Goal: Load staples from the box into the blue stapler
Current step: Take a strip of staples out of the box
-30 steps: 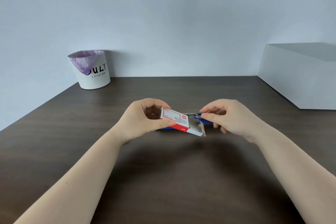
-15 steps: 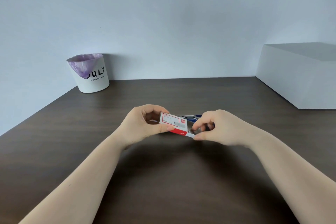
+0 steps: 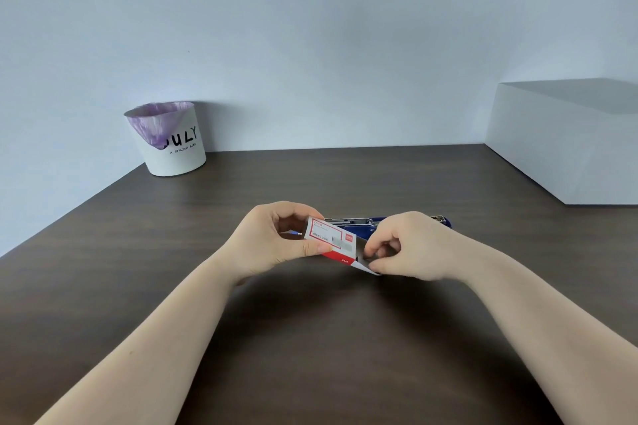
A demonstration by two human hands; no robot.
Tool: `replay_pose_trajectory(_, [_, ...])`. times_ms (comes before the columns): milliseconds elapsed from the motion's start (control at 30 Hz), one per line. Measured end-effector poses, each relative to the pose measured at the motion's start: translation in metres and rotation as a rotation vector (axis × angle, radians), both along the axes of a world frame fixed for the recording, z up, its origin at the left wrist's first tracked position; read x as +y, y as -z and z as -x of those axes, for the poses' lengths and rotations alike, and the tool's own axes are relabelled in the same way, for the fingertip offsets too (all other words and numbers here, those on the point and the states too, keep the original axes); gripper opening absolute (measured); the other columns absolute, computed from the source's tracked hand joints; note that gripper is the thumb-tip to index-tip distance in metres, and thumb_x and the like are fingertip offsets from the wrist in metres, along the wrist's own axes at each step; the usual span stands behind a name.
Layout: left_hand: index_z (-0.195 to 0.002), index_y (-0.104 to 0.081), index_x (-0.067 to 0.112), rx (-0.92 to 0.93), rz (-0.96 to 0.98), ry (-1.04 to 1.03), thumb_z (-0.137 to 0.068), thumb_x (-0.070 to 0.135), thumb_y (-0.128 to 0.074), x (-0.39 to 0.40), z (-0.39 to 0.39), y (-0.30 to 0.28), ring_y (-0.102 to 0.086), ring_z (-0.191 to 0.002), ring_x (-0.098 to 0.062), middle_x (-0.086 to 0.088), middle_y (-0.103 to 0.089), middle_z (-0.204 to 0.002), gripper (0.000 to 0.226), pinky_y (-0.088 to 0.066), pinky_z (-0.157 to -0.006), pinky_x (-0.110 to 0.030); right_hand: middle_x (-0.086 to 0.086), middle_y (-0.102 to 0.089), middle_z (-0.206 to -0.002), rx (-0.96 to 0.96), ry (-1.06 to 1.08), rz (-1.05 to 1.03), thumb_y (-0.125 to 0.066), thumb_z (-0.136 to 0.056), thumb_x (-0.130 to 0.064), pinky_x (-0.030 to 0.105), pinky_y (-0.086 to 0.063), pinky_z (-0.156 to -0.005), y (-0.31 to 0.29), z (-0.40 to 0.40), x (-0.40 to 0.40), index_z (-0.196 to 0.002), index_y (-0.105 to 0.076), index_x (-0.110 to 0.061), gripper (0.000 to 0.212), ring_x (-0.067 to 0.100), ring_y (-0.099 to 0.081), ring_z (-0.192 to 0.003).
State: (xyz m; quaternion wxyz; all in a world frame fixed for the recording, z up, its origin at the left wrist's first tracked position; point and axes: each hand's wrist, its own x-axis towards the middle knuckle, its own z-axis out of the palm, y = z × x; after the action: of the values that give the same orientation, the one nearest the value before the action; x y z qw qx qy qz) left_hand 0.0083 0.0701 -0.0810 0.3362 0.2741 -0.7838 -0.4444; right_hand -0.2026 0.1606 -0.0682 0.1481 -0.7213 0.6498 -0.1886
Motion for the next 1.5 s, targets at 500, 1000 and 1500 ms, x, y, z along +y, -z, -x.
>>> replay_pose_trajectory(500, [-0.091, -0.068, 0.014, 0.08, -0.064, -0.091, -0.06, 0.014, -0.081, -0.006, -0.005, -0.001, -0.072, -0.088, -0.013, 0.006, -0.077, -0.089, 0.034, -0.058, -0.077, -0.023, 0.001, -0.068, -0.083, -0.581, 0.274, 0.184, -0.071, -0.08, -0.017, 0.012, -0.051, -0.053, -0.006, 0.024, 0.002, -0.08, -0.07, -0.022, 0.005, 0.012, -0.068, -0.052])
replay_pose_trajectory(1000, [-0.092, -0.065, 0.015, -0.001, -0.091, -0.112, -0.048, 0.031, -0.083, -0.006, -0.001, 0.003, -0.072, -0.091, -0.014, -0.001, -0.077, -0.095, 0.05, -0.057, -0.083, -0.033, 0.012, -0.074, -0.091, -0.903, 0.196, 0.093, -0.066, -0.084, -0.006, 0.026, -0.061, -0.071, -0.001, 0.011, -0.002, -0.09, -0.068, -0.003, 0.007, 0.017, -0.073, -0.088])
replay_pose_trajectory(1500, [-0.09, -0.065, 0.018, -0.056, -0.051, -0.081, -0.05, 0.035, -0.082, -0.005, 0.0, 0.006, -0.072, -0.089, -0.013, 0.004, -0.077, -0.093, 0.048, -0.056, -0.085, -0.033, 0.012, -0.076, -0.094, -0.86, 0.115, 0.066, -0.065, -0.084, -0.007, 0.042, -0.057, -0.087, -0.001, 0.008, 0.002, -0.086, -0.068, -0.005, 0.004, 0.018, -0.072, -0.095])
